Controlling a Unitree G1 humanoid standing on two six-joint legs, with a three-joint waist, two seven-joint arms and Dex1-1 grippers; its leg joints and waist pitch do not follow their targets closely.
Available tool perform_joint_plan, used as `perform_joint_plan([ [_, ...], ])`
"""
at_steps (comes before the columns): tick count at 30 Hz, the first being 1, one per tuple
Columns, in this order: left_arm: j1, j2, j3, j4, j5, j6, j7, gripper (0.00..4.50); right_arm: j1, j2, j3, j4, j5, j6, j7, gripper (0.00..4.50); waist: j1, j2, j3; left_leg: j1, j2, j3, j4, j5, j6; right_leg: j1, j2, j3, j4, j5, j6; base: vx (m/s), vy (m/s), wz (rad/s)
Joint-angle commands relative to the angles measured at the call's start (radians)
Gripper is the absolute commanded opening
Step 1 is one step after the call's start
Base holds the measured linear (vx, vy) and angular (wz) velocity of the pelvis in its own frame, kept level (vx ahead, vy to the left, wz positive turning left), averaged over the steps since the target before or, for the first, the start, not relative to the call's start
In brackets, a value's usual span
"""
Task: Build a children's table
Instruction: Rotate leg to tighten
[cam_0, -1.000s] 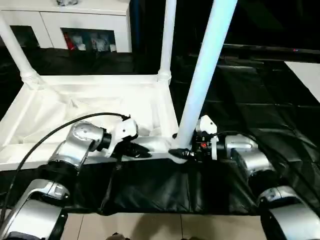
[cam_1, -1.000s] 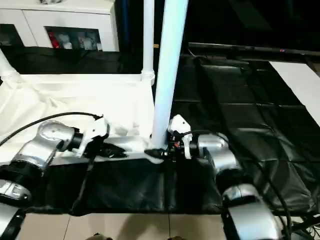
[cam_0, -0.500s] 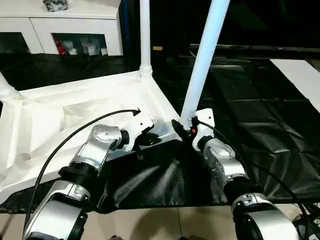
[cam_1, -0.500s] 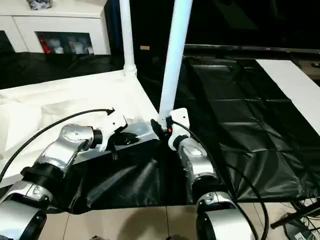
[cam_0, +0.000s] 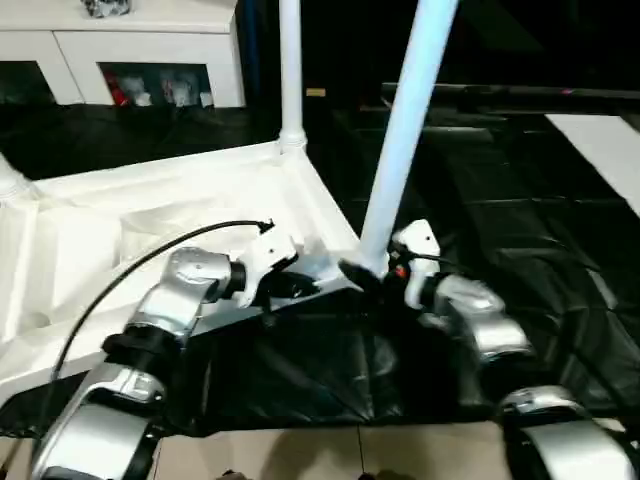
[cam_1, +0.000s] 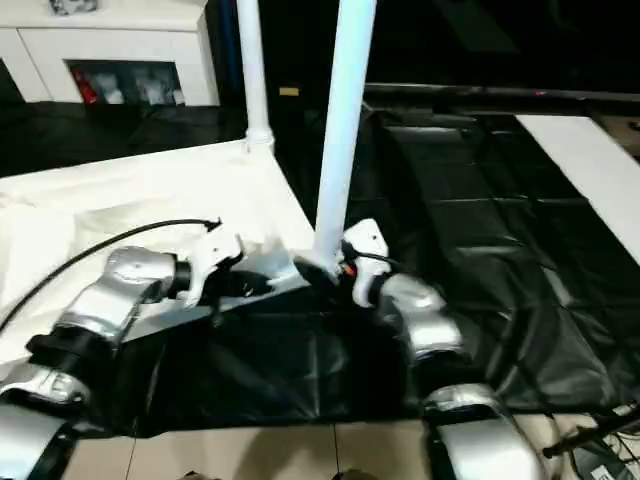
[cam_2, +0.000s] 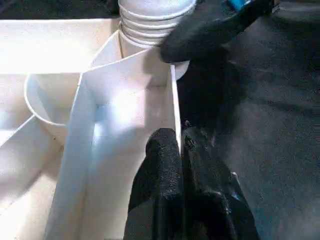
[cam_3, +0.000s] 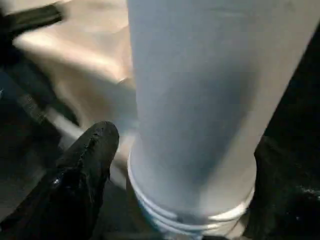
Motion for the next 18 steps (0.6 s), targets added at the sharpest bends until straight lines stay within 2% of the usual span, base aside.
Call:
perform_joint_plan([
  [1,0.009,0.013,-0.032,0.01,-0.017,-0.034,-0.114,0.0,-0.006,-0.014,0.054,0.006,-0.016,0.019,0.109,3.9,0.007,-0.001,-0.075,0.002,0.037,-0.008,-0.056,-0.132,0.094,0.052,-0.054,0.043,-0.044,-0.067,-0.291,0.0,0.0,0.0],
  [3,0.009,0.022,-0.032,0.004,-0.026,-0.035,-0.142,0.0,-0.01,-0.022,0.059,0.009,-0.018,0.016,0.132,3.9,0.009,0.002,-0.075,0.002,0.038,-0.007,-0.056,-0.131,0.096,0.051,-0.054,0.043,-0.043,-0.063,-0.297,0.0,0.0,0.0],
  [4,0.006,0.031,-0.029,-0.001,-0.037,-0.023,-0.165,0.0,-0.017,-0.033,0.068,0.015,-0.019,0.012,0.166,3.9,0.014,-0.003,-0.071,0.003,0.04,-0.006,-0.057,-0.151,0.087,0.049,-0.056,0.043,-0.046,-0.092,-0.296,0.0,0.0,0.0],
  [7,0.003,0.058,-0.043,-0.004,-0.037,-0.025,-0.211,0.0,-0.027,-0.042,0.075,0.017,-0.006,0.02,0.225,3.9,0.02,-0.002,-0.067,0.009,0.043,-0.007,-0.061,-0.198,0.059,0.044,-0.056,0.045,-0.054,-0.174,-0.279,0.0,0.0,0.0],
  [8,0.003,0.065,-0.046,-0.007,-0.038,-0.026,-0.223,0.0,-0.03,-0.043,0.076,0.017,-0.003,0.026,0.243,3.65,0.02,-0.001,-0.066,0.009,0.043,-0.007,-0.062,-0.203,0.053,0.044,-0.057,0.045,-0.054,-0.185,-0.277,0.0,0.0,0.0],
  [9,0.005,0.068,-0.048,-0.011,-0.042,-0.02,-0.232,0.0,-0.031,-0.045,0.078,0.015,-0.001,0.032,0.262,3.65,0.021,-0.001,-0.066,0.009,0.044,-0.008,-0.063,-0.208,0.049,0.044,-0.057,0.046,-0.055,-0.194,-0.273,0.0,0.0,0.0],
  [10,0.004,0.07,-0.051,-0.014,-0.046,-0.015,-0.242,0.0,-0.033,-0.051,0.086,0.013,-0.003,0.038,0.291,3.58,0.023,-0.006,-0.065,0.01,0.044,-0.008,-0.064,-0.217,0.039,0.043,-0.057,0.046,-0.056,-0.21,-0.268,0.0,0.0,0.0],
  [15,-0.005,0.071,-0.052,0.005,-0.038,-0.028,-0.238,0.0,-0.037,-0.047,0.1,0.02,-0.007,0.037,0.314,3.2,0.026,0.0,-0.065,0.012,0.044,-0.008,-0.063,-0.228,0.027,0.041,-0.059,0.048,-0.056,-0.221,-0.265,0.0,0.0,0.0],
  [18,-0.009,0.066,-0.049,0.014,-0.039,-0.031,-0.239,0.0,-0.032,-0.042,0.102,0.015,0.001,0.044,0.33,2.98,0.027,0.0,-0.066,0.011,0.044,-0.009,-0.065,-0.229,0.019,0.042,-0.058,0.047,-0.056,-0.224,-0.26,0.0,0.0,0.0],
])
